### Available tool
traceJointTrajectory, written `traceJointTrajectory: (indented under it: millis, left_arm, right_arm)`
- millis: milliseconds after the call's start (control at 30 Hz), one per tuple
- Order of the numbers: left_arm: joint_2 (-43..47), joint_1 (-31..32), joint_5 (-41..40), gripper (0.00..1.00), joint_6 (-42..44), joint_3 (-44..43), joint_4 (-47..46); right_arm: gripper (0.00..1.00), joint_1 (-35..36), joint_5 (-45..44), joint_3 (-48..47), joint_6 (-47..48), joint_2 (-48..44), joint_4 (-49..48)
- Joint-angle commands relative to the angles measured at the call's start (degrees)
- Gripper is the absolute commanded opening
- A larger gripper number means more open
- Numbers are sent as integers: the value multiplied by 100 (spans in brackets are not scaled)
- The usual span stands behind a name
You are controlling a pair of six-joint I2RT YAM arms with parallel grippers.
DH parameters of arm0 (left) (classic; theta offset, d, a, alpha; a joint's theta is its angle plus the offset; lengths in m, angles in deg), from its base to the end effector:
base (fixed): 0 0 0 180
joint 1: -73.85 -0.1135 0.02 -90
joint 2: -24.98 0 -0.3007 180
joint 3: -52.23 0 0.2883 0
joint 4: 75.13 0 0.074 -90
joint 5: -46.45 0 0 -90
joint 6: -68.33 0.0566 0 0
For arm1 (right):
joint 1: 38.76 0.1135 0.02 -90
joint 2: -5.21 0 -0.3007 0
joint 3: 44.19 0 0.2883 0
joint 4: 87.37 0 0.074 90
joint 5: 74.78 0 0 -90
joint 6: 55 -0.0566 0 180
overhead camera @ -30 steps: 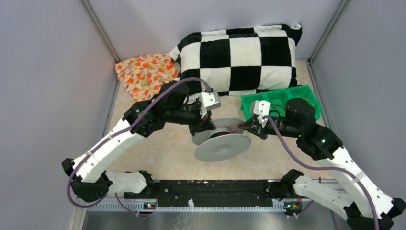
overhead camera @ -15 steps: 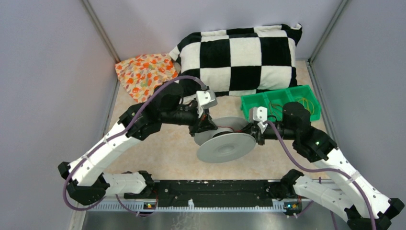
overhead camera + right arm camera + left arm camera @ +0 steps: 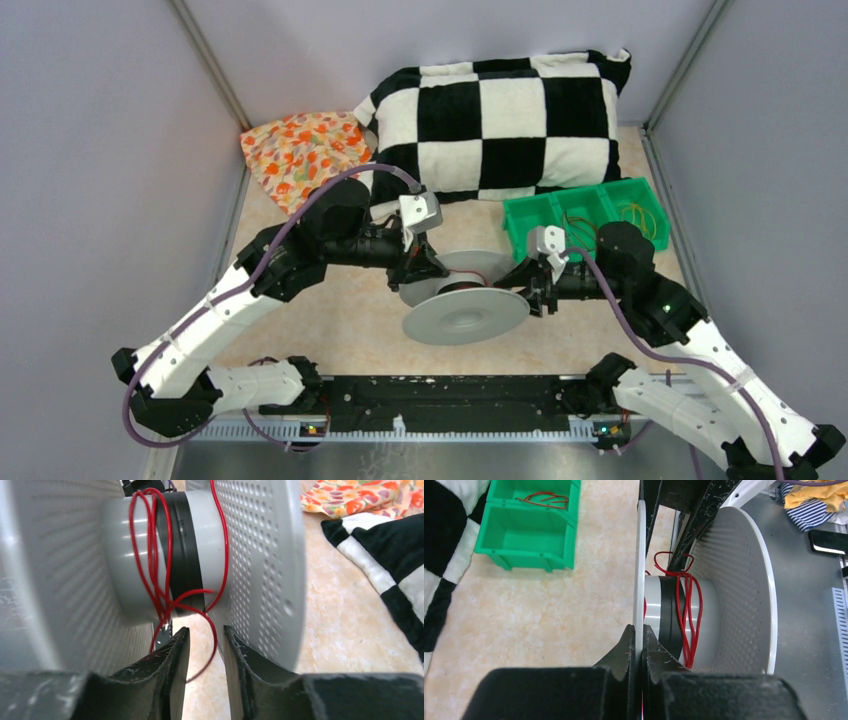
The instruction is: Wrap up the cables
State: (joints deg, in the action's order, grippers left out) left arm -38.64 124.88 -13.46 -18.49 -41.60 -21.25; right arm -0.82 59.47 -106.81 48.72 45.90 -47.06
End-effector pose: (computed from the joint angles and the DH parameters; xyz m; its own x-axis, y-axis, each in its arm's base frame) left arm 0.1340 -0.2108 0.4786 -0.1988 0.3220 -0.9256 0.9740 0.1696 -0.1502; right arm 0.1083 0.1345 0.3811 -0.0133 -0.2258 -0.9741 -0.9942 0.1073 -0.0113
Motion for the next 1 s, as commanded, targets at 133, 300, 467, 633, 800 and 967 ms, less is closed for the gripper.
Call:
traceJointTrajectory:
  millis: [133,300,467,633,800,967]
  left_arm:
    - [61,-75,40,0,-424,-148,-952]
    - [35,-110,48,0,-378,-119,-932]
    - [50,-141,39,0,-184,-134,-784]
    - [56,-188,113,0,-56,-182,-584]
    - [91,-252,66,0,-17,-195,-475]
    - [95,-456,216,0,-17,-107,-425]
  right_arm:
    - [42,1,-357,7,83,-328,-308]
    - [43,0,-762,-104,262,-518,42]
    - [43,1,-1162,-450,546,-625,562]
    - [45,0,-1419,-808,817,-642,1094]
    - [48,-1,-1959,-957,984,-728,1454]
    - [62,-4,-3534,-1047,809,-839,1419]
